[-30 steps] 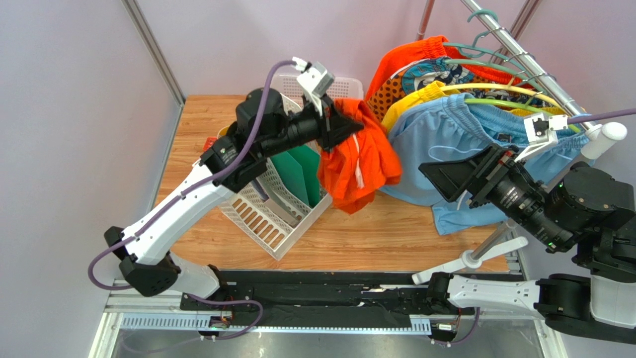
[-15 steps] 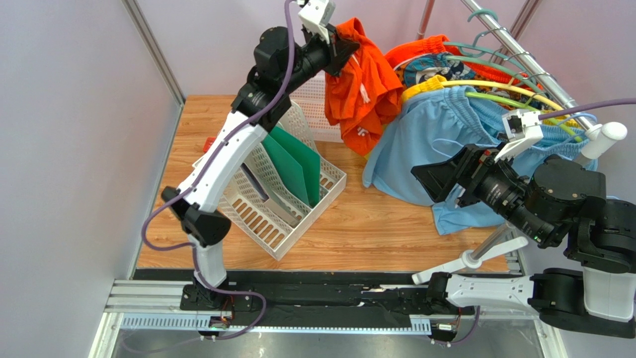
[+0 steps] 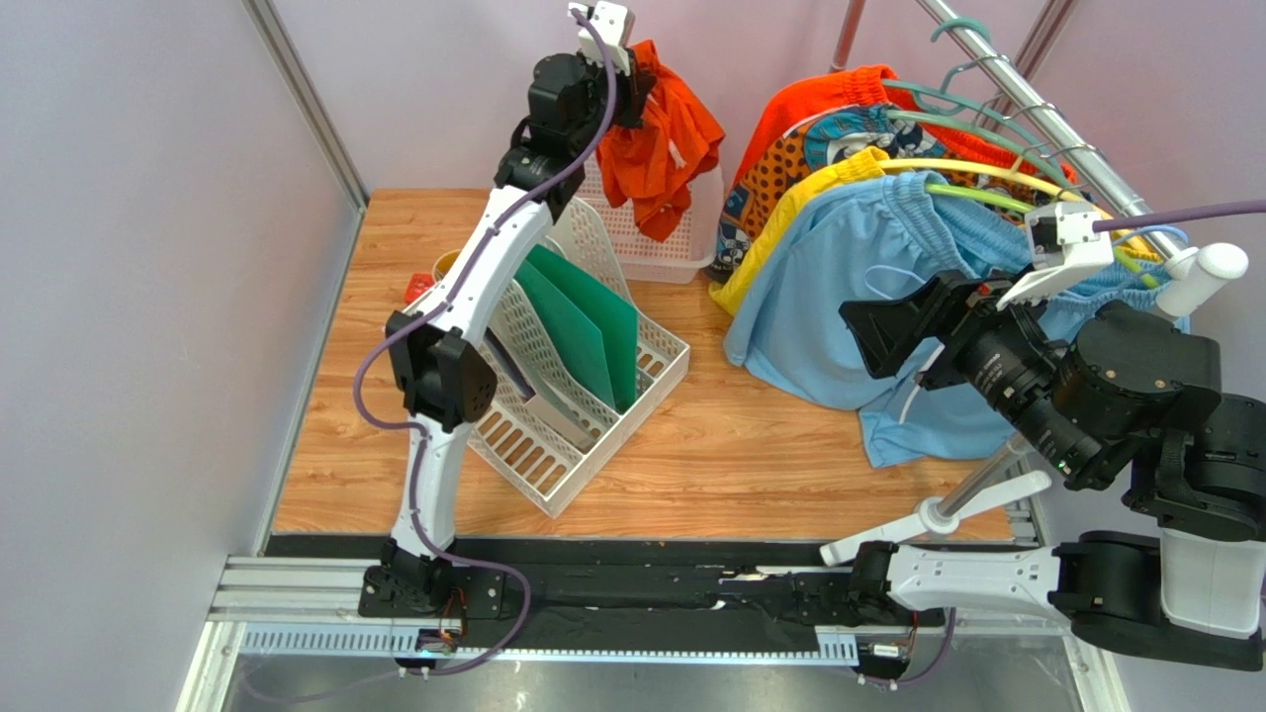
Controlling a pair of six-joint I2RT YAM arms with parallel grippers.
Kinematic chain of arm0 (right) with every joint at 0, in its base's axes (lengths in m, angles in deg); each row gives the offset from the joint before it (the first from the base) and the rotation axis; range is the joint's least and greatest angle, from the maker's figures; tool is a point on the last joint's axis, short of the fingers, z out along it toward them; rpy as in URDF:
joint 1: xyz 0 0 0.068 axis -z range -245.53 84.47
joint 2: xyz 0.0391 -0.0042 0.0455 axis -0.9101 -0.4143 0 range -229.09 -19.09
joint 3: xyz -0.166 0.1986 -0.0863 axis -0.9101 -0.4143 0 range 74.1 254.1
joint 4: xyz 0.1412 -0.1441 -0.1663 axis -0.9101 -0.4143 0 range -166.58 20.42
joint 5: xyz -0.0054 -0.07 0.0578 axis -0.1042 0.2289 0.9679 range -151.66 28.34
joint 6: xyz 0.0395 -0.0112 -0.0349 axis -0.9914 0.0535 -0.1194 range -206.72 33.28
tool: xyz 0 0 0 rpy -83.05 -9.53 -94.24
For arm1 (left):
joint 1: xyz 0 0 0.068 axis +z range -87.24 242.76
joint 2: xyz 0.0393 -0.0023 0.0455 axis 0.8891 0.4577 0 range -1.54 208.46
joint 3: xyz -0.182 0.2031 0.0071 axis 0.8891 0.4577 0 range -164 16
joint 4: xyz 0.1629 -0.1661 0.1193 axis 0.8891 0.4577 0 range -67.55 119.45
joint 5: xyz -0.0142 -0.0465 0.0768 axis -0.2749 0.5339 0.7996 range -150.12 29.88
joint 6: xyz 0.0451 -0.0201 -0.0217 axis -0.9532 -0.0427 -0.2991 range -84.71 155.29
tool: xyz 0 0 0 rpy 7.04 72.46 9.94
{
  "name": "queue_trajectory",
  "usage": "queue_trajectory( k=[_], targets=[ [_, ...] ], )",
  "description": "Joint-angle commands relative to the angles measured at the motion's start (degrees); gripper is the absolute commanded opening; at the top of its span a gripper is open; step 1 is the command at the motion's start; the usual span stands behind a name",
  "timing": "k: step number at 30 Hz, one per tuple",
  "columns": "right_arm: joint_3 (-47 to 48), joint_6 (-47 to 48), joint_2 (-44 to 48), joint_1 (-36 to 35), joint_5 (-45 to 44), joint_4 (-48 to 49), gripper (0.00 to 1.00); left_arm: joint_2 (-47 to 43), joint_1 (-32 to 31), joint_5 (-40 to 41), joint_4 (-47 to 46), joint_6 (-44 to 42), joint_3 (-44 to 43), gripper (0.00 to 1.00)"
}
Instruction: Remove the shorts from the hanger
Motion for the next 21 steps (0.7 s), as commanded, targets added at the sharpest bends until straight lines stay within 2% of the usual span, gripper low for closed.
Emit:
queue_trajectory(
  k=[1, 5, 11, 14, 16, 17, 19, 21],
  targets=[
    [2.27, 6.61, -1.64, -0.32, -5.19, 5.30, 0.85, 2.86, -0.41, 10.38, -10.63, -1.01, -3.58, 0.00],
    [3.33, 9.07, -3.58, -0.23, -7.83, 6.00, 0.86, 5.95, -0.41, 17.30, -13.71, 2.41, -3.85, 0.00],
    [1.75, 9.43, -3.06, -0.23, -10.82, 7.93, 0.87, 7.01, -0.33, 29.51, -12.31, 10.32, -1.84, 0.00],
    [1.84, 8.99, -3.23, -0.23, -11.17, 7.94, 0.87, 6.66, -0.24, 32.88, -12.57, 14.90, -0.07, 0.00],
    [1.75, 8.64, -3.23, -0.24, -11.26, 8.02, 0.87, 7.27, -0.15, 33.07, -12.13, 17.53, -0.59, 0.14],
    [1.58, 8.37, -3.14, -0.23, -11.35, 8.02, 0.87, 7.45, -0.06, 32.28, -11.87, 17.89, -1.55, 0.29],
    [1.14, 7.93, -2.88, -0.23, -11.52, 8.02, 0.87, 8.06, -0.06, 30.96, -11.25, 17.81, -2.61, 0.53],
    [0.35, 7.23, -2.62, -0.32, -11.61, 8.20, 0.87, 7.80, -0.15, 28.50, -10.72, 17.63, -3.05, 0.68]
  ],
)
